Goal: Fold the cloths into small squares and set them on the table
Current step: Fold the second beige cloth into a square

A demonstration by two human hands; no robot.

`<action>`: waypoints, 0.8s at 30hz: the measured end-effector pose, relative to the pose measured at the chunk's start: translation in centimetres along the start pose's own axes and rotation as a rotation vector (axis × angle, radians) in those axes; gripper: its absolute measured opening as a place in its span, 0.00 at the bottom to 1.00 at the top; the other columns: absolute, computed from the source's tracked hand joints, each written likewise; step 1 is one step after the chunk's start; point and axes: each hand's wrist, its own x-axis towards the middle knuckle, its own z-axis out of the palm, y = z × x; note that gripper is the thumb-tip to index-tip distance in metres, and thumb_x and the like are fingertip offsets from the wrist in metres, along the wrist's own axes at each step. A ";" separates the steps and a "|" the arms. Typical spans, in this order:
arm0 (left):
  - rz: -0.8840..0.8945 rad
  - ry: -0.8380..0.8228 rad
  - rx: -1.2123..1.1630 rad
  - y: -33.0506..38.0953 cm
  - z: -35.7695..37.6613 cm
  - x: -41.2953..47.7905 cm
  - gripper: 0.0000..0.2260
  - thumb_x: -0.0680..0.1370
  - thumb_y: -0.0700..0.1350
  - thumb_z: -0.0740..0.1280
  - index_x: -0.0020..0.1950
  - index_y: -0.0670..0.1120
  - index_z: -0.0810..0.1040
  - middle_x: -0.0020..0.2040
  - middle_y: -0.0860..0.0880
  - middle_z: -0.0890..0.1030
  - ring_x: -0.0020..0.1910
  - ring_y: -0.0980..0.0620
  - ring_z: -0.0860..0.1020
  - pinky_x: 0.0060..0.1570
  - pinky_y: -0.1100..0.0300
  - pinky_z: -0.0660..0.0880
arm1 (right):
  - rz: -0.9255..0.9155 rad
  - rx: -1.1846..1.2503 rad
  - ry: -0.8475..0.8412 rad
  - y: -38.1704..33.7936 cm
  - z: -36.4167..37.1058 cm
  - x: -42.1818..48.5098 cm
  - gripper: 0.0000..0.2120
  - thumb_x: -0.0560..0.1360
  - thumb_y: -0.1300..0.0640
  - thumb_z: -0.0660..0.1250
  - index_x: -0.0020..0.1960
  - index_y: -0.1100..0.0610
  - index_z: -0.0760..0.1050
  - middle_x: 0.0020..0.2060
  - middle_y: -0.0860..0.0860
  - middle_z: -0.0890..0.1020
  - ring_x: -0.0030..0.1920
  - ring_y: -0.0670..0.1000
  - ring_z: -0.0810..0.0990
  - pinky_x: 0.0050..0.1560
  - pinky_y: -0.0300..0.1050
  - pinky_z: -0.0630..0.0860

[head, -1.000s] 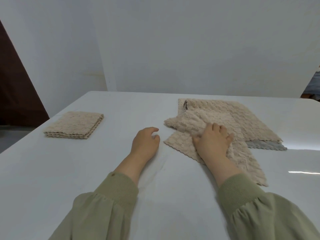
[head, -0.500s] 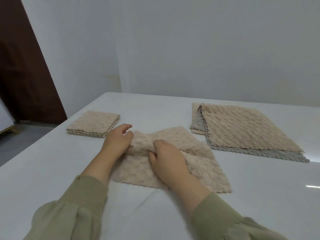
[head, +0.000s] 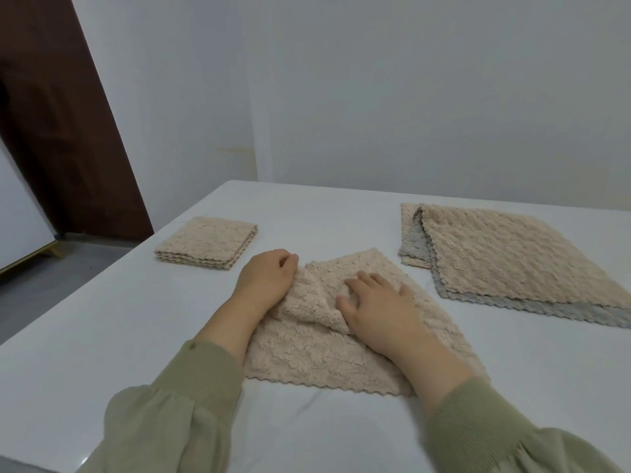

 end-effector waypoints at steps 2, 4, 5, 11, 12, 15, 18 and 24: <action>-0.066 0.067 0.121 -0.8 -0.6 0.2 0.18 0.81 0.52 0.54 0.38 0.45 0.74 0.37 0.47 0.77 0.41 0.46 0.75 0.35 0.57 0.67 | 0.038 -0.021 -0.004 -0.1 0.1 0.1 0.26 0.78 0.41 0.47 0.73 0.49 0.60 0.75 0.48 0.59 0.75 0.50 0.54 0.70 0.67 0.51; -0.135 0.082 0.187 -1.1 -1.1 0.4 0.21 0.81 0.54 0.52 0.37 0.43 0.74 0.37 0.44 0.78 0.40 0.44 0.76 0.36 0.56 0.68 | 0.094 -0.041 -0.010 -0.2 0.2 0.1 0.27 0.78 0.40 0.47 0.74 0.50 0.58 0.76 0.49 0.56 0.76 0.51 0.52 0.70 0.69 0.51; -0.166 0.076 0.202 -1.1 -1.2 0.5 0.22 0.81 0.54 0.52 0.37 0.43 0.75 0.37 0.44 0.78 0.39 0.45 0.76 0.36 0.56 0.69 | 0.122 -0.041 -0.015 -0.3 0.3 0.1 0.28 0.78 0.40 0.47 0.74 0.50 0.57 0.76 0.49 0.55 0.76 0.52 0.52 0.69 0.69 0.51; -0.289 0.056 0.360 -1.5 -1.7 0.6 0.25 0.81 0.57 0.51 0.45 0.42 0.79 0.43 0.45 0.79 0.43 0.45 0.77 0.37 0.58 0.69 | 0.184 -0.058 -0.041 -0.4 0.2 0.1 0.30 0.78 0.39 0.46 0.76 0.51 0.53 0.77 0.51 0.51 0.76 0.53 0.50 0.70 0.69 0.49; -0.305 0.049 0.370 -1.6 -1.8 0.6 0.24 0.80 0.58 0.51 0.45 0.42 0.79 0.42 0.45 0.78 0.42 0.45 0.76 0.37 0.58 0.69 | 0.182 -0.059 -0.040 -0.4 0.2 0.1 0.30 0.78 0.39 0.46 0.76 0.51 0.53 0.77 0.51 0.52 0.76 0.53 0.50 0.70 0.69 0.49; -0.351 0.045 0.341 -1.5 -2.3 0.6 0.22 0.80 0.57 0.54 0.40 0.43 0.78 0.37 0.47 0.78 0.38 0.47 0.76 0.34 0.58 0.68 | 0.179 -0.060 -0.041 -0.3 0.2 0.1 0.30 0.78 0.39 0.46 0.76 0.51 0.53 0.77 0.51 0.52 0.76 0.53 0.50 0.70 0.69 0.49; -0.314 -0.003 0.167 -1.0 -2.8 0.7 0.17 0.78 0.54 0.62 0.40 0.43 0.82 0.37 0.47 0.82 0.38 0.48 0.80 0.39 0.57 0.74 | 0.175 -0.060 -0.044 -0.3 0.2 0.2 0.30 0.78 0.40 0.46 0.76 0.51 0.53 0.77 0.51 0.52 0.76 0.53 0.50 0.70 0.69 0.49; -0.186 -0.110 -0.066 -0.3 -2.9 0.1 0.10 0.77 0.43 0.66 0.36 0.46 0.80 0.33 0.52 0.80 0.32 0.56 0.77 0.36 0.62 0.75 | 0.172 -0.059 -0.035 -0.4 0.2 0.2 0.30 0.78 0.40 0.46 0.76 0.51 0.54 0.77 0.51 0.53 0.76 0.54 0.51 0.70 0.69 0.51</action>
